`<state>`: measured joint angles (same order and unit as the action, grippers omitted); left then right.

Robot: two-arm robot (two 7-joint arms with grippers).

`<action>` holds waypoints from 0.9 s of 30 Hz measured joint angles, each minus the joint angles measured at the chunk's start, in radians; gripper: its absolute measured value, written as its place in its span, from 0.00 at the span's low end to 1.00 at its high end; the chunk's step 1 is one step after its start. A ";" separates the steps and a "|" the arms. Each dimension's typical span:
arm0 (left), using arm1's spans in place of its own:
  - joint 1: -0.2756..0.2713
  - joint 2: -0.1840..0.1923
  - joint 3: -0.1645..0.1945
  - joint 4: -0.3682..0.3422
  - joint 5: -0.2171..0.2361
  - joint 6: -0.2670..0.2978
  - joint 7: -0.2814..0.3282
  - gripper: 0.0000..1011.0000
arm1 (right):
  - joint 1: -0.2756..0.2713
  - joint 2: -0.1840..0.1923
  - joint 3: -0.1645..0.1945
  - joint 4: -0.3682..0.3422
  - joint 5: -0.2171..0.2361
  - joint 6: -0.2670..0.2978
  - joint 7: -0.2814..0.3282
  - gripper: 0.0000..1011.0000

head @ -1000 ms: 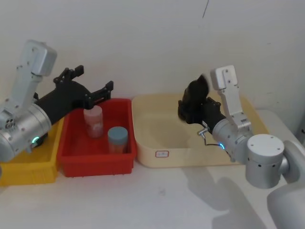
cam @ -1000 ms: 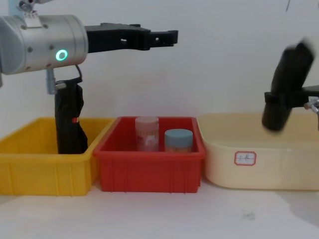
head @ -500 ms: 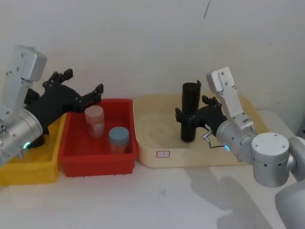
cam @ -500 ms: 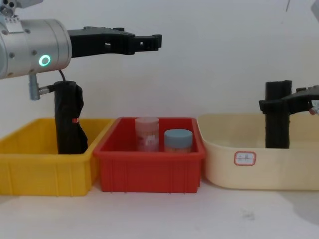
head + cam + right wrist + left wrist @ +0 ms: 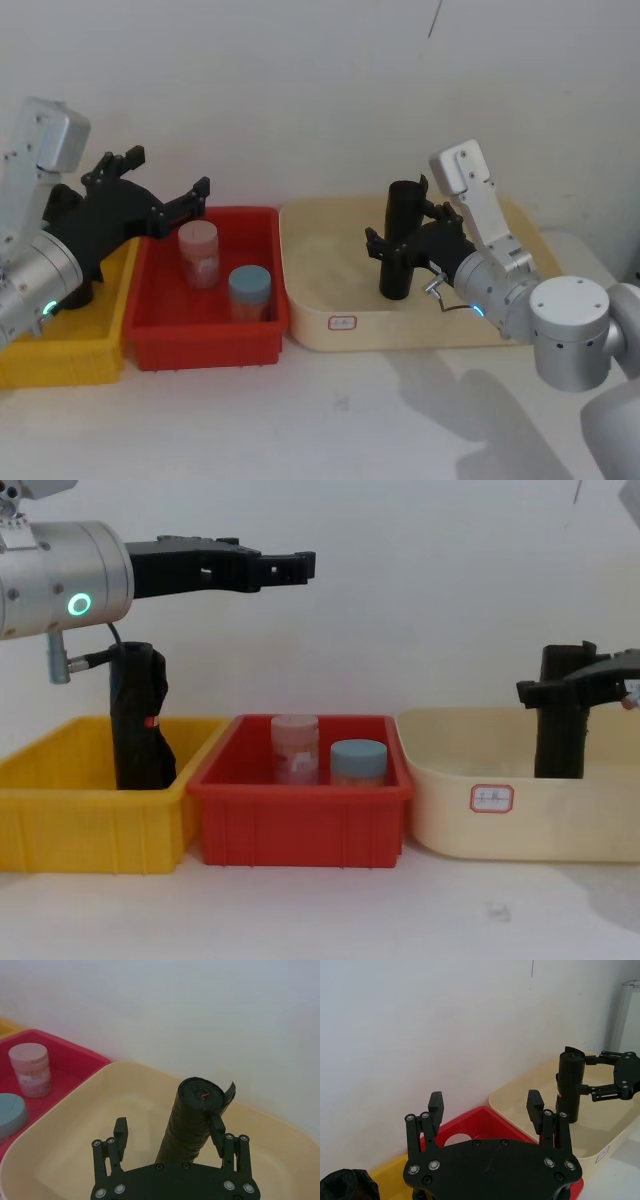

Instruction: Pick up the garbage bag with the one hand and transfer it to the other hand.

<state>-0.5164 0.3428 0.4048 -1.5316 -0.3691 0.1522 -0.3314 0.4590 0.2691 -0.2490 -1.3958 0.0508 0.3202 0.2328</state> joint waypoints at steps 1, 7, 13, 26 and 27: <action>0.000 0.000 0.000 0.000 0.000 0.000 0.000 0.99 | -0.001 0.001 0.000 -0.003 0.000 0.000 0.003 0.99; 0.003 0.001 -0.002 -0.002 0.000 0.000 0.002 0.99 | -0.009 0.015 -0.009 -0.033 0.006 0.005 0.043 0.99; 0.004 0.002 -0.002 -0.003 0.000 0.000 0.003 0.99 | -0.021 0.039 -0.022 -0.089 0.018 0.018 0.091 0.99; 0.006 0.003 -0.004 -0.005 0.001 0.000 0.005 0.99 | -0.028 0.064 -0.064 -0.188 0.045 0.058 0.171 0.99; 0.006 0.003 -0.004 -0.005 0.001 0.000 0.005 0.99 | -0.027 0.064 -0.067 -0.190 0.046 0.060 0.173 0.99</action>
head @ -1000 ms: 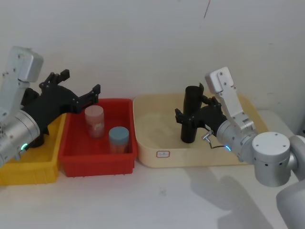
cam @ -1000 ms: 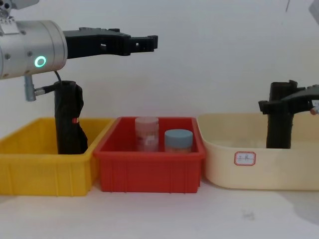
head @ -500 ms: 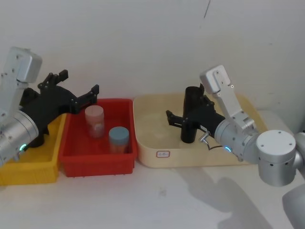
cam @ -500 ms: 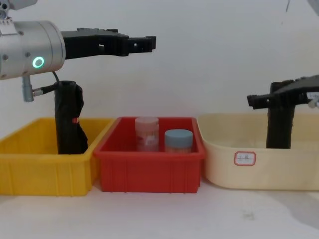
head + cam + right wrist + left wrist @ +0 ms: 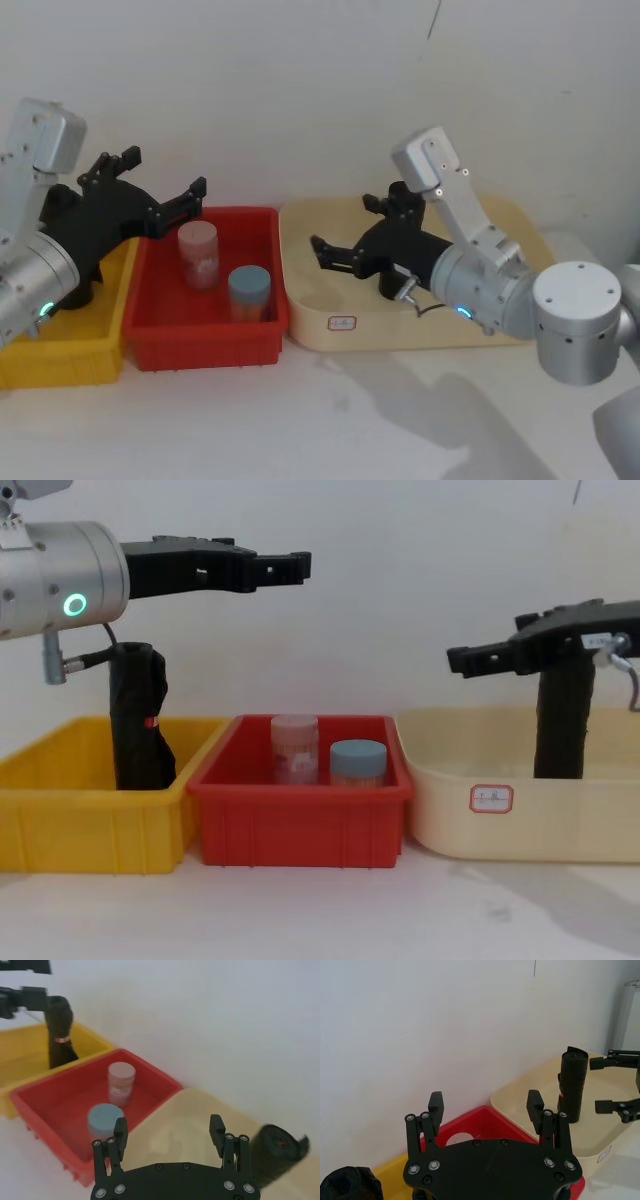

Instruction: Pick up the garbage bag with the one hand and transfer it to the other hand.

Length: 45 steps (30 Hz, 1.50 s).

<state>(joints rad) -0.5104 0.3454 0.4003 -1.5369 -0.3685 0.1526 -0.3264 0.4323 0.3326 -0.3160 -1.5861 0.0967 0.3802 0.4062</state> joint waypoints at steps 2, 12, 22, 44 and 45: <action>0.003 0.000 -0.003 -0.002 0.002 0.001 0.004 0.99 | 0.005 -0.005 -0.010 -0.002 0.004 0.006 0.007 0.99; 0.024 -0.001 -0.026 -0.011 0.010 0.039 0.048 0.99 | 0.033 -0.034 -0.043 0.020 0.021 0.021 0.026 0.99; 0.042 0.003 -0.050 -0.011 0.018 0.081 0.085 0.99 | 0.068 -0.069 -0.067 0.074 0.046 0.036 0.040 0.99; 0.054 0.006 -0.066 -0.009 0.024 0.108 0.110 0.99 | 0.139 -0.115 -0.116 0.188 0.063 0.082 0.046 0.99; 0.054 0.007 -0.066 -0.009 0.025 0.109 0.110 0.99 | 0.143 -0.117 -0.121 0.192 0.063 0.084 0.047 0.99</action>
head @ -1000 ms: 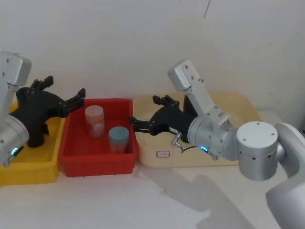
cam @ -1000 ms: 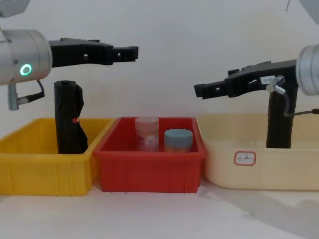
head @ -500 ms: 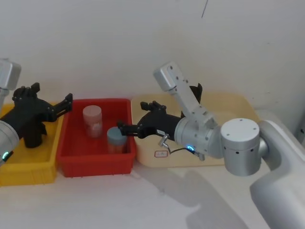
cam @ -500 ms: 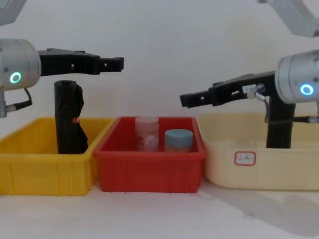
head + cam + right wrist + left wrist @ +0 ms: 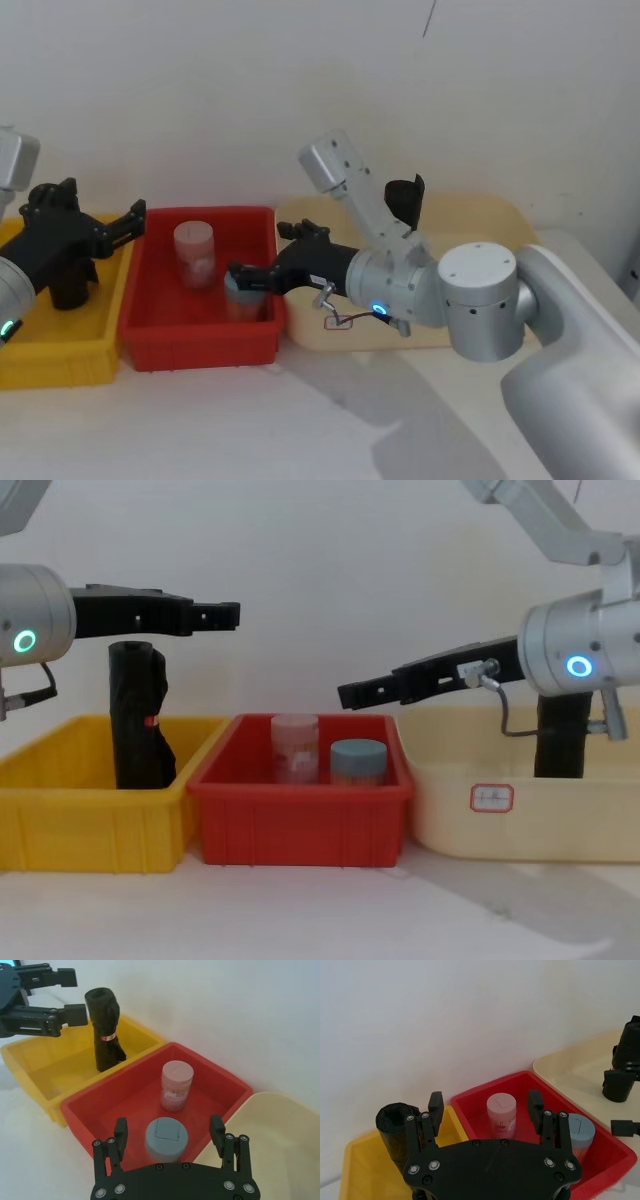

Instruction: Pick up the garbage bag with the one hand and transfer it to the other hand.

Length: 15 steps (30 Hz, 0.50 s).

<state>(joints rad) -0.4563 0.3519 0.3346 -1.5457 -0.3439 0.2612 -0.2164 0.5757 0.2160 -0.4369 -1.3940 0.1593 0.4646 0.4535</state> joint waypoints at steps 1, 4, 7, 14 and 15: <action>0.000 0.000 0.000 0.000 0.000 0.000 0.000 0.99 | 0.000 0.000 0.000 0.000 0.000 0.000 0.000 0.99; 0.000 0.000 -0.001 0.000 0.000 0.001 0.001 0.99 | 0.013 -0.003 -0.017 0.015 -0.001 0.005 0.007 0.99; 0.001 0.001 -0.001 0.000 0.001 0.002 0.002 0.99 | 0.024 -0.007 -0.029 0.028 -0.003 0.006 0.012 0.99; 0.001 0.001 -0.002 0.000 0.001 0.003 0.003 0.99 | 0.049 -0.017 -0.056 0.064 -0.011 0.001 0.025 0.99; 0.001 0.001 -0.002 0.000 0.001 0.004 0.003 0.99 | 0.057 -0.020 -0.063 0.075 -0.012 -0.002 0.028 0.99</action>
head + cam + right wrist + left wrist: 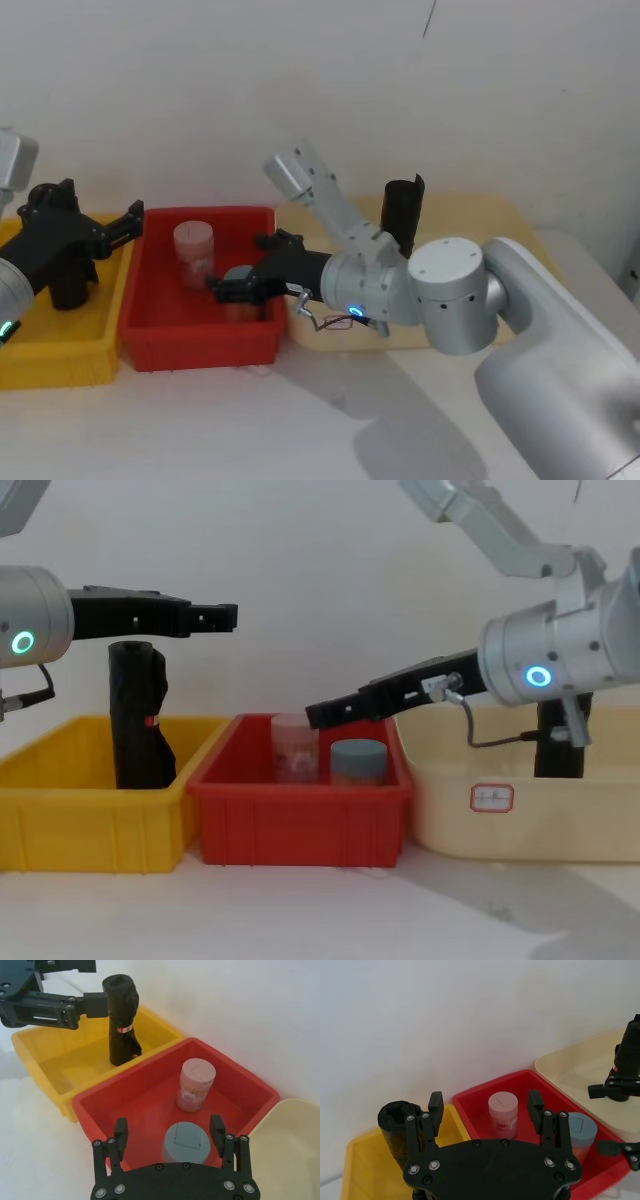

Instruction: Pick up the garbage bag with the one hand and transfer it to the other hand.

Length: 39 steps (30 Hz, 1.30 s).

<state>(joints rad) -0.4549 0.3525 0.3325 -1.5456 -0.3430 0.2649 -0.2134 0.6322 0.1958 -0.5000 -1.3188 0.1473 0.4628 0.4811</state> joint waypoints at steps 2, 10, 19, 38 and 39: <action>0.000 0.000 0.000 0.000 0.000 0.000 0.000 0.99 | 0.007 -0.003 -0.006 0.012 -0.002 -0.004 0.002 0.99; 0.001 0.000 -0.001 0.000 0.000 0.001 0.001 0.99 | 0.051 -0.024 -0.037 0.095 -0.007 -0.036 0.019 0.99; 0.001 0.000 -0.001 0.000 0.000 0.001 0.001 0.99 | 0.083 -0.039 -0.056 0.165 -0.010 -0.065 0.028 0.99; 0.000 0.000 -0.001 0.000 0.000 0.001 0.001 0.99 | 0.131 -0.045 -0.086 0.261 -0.033 -0.117 0.033 0.99; 0.000 0.000 -0.001 0.000 0.000 0.001 0.001 0.99 | 0.132 -0.044 -0.087 0.262 -0.034 -0.118 0.034 0.99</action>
<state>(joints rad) -0.4544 0.3525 0.3320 -1.5458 -0.3431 0.2658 -0.2124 0.7641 0.1517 -0.5866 -1.0567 0.1131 0.3445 0.5154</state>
